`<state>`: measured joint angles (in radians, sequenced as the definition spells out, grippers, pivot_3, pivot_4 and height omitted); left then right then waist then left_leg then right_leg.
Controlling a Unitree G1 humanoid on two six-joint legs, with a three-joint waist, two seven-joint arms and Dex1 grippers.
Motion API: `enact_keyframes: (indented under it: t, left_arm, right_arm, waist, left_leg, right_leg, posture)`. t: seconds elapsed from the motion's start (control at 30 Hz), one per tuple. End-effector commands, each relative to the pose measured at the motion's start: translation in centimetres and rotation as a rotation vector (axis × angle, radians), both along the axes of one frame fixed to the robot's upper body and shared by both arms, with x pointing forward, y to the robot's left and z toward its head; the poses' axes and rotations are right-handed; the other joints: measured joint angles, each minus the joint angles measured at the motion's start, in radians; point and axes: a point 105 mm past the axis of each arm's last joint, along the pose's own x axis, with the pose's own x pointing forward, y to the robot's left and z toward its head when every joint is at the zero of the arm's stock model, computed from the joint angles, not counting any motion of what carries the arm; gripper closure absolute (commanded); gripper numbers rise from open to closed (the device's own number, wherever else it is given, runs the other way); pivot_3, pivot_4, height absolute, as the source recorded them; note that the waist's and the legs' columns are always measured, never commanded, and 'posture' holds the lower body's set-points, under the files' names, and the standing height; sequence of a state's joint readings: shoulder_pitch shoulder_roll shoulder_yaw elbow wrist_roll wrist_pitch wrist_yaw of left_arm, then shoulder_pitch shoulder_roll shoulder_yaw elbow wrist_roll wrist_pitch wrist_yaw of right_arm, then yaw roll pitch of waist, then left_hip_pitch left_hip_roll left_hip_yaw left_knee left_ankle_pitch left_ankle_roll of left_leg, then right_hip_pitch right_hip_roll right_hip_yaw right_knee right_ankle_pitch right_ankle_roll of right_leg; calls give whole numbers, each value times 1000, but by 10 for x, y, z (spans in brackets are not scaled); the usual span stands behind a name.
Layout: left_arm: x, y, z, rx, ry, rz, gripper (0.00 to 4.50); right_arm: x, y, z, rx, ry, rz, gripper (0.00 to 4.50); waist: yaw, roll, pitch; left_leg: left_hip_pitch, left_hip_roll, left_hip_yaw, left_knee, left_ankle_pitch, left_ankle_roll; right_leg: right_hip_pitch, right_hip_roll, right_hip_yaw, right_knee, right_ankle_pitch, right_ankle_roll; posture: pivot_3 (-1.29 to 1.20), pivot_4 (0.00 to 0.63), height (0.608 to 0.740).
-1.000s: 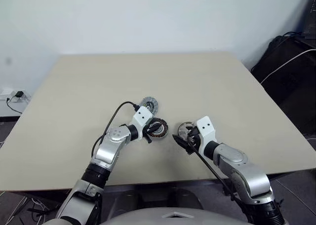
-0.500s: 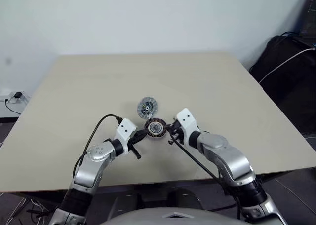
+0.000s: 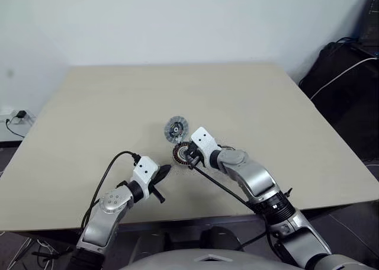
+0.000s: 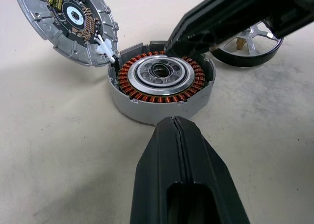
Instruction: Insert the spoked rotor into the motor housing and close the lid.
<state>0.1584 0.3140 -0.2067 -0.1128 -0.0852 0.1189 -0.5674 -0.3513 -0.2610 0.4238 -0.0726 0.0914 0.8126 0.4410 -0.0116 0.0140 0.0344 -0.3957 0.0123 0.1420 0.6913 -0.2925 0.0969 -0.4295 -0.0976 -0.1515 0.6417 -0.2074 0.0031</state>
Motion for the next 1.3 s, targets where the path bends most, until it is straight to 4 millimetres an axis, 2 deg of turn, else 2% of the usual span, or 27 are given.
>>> enact_keyframes:
  t: [0.03, 0.37, 1.07, 1.3]
  left_arm:
    - [4, -4, 17, -17, -71, -2, 4500]
    - [8, -6, 18, -25, -68, -8, 4500]
    - [7, -4, 13, -18, -52, 4, 4500]
    - [7, -4, 11, -17, -47, 2, 4500]
  right_arm:
    - [8, 7, 11, 15, -46, 20, 4473]
    - [19, 8, 8, 10, -53, -2, 4473]
    - [29, 4, 0, -10, -42, -31, 4473]
    - [31, 4, 4, 1, -59, -39, 4473]
  waist:
    - [0, 0, 0]
    - [0, 0, 0]
    - [-1, 1, 0]
    - [-2, 1, 1]
  left_leg:
    - [0, 0, 0, 0, 0, 0]
    - [0, 0, 0, -1, 0, -1]
    - [0, 0, 0, -2, 1, -1]
    - [0, 0, 0, -2, 2, -3]
  right_leg:
    - [0, 0, 0, 0, 0, 0]
    - [0, 0, 0, 0, 0, 0]
    - [-1, 0, 0, 0, -1, -1]
    - [-1, 0, 0, 1, -1, -1]
  posture:
    - [0, 0, 740]
    - [0, 0, 740]
    - [0, 0, 740]
    - [0, 0, 740]
